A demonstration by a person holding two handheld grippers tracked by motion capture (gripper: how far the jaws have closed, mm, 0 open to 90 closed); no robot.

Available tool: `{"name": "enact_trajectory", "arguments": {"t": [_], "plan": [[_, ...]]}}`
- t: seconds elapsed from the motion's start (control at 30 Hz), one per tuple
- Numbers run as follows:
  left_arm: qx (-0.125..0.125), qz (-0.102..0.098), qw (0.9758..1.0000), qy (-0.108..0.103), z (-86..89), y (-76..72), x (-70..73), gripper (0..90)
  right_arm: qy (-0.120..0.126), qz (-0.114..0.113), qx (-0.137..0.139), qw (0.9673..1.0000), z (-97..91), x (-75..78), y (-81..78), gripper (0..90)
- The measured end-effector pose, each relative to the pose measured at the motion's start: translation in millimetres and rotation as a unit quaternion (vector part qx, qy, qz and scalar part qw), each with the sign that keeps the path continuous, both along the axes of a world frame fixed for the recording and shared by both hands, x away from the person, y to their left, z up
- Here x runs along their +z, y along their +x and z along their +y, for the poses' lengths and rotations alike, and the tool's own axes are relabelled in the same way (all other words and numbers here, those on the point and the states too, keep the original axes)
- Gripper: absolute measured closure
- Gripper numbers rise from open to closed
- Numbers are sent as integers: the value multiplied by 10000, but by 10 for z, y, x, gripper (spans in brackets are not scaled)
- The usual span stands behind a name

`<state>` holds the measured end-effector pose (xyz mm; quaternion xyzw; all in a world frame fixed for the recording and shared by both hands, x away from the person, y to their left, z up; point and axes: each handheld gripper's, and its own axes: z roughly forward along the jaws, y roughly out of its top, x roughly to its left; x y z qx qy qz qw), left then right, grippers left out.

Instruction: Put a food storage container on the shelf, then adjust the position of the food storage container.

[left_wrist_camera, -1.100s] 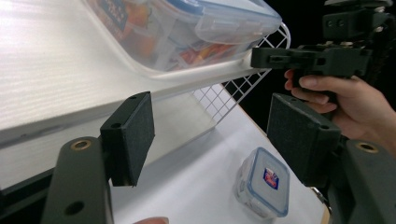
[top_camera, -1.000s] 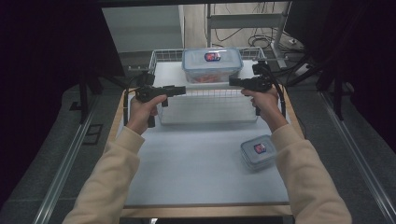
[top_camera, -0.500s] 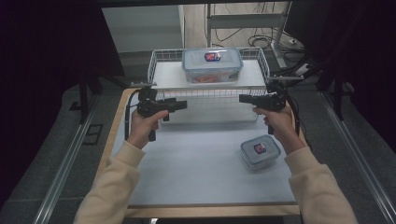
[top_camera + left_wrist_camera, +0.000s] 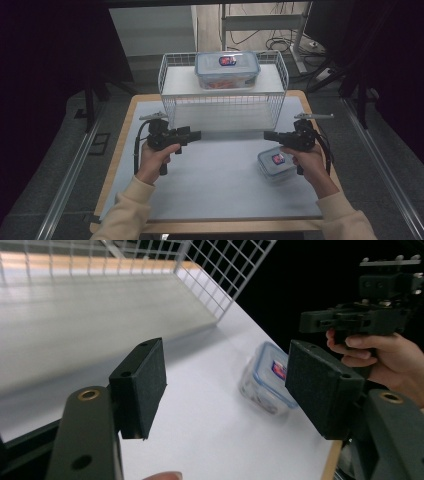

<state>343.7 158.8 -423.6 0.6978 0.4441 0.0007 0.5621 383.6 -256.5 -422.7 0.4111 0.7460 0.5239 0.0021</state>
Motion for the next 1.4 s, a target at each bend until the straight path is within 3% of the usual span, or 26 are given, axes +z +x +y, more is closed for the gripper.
{"name": "enact_trajectory", "arguments": {"t": [0.13, 0.47, 0.93, 1.4], "plan": [[-77, 71, 9998, 159, -51, -90, -143, 322, 31, 56, 49, 10000, -44, -154, -124, 897], [-135, 328, 9991, 237, -84, -214, -407, 318, -86, 131, 74, 9999, -126, -349, -374, 897], [4, 326, 9992, 215, 2, -233, -459, 316, -136, 169, 21, 9998, -216, -417, -486, 897], [3, 296, 9994, 179, -2, -274, -446, 310, -250, 98, -280, 9992, -475, -409, -827, 897]]}}
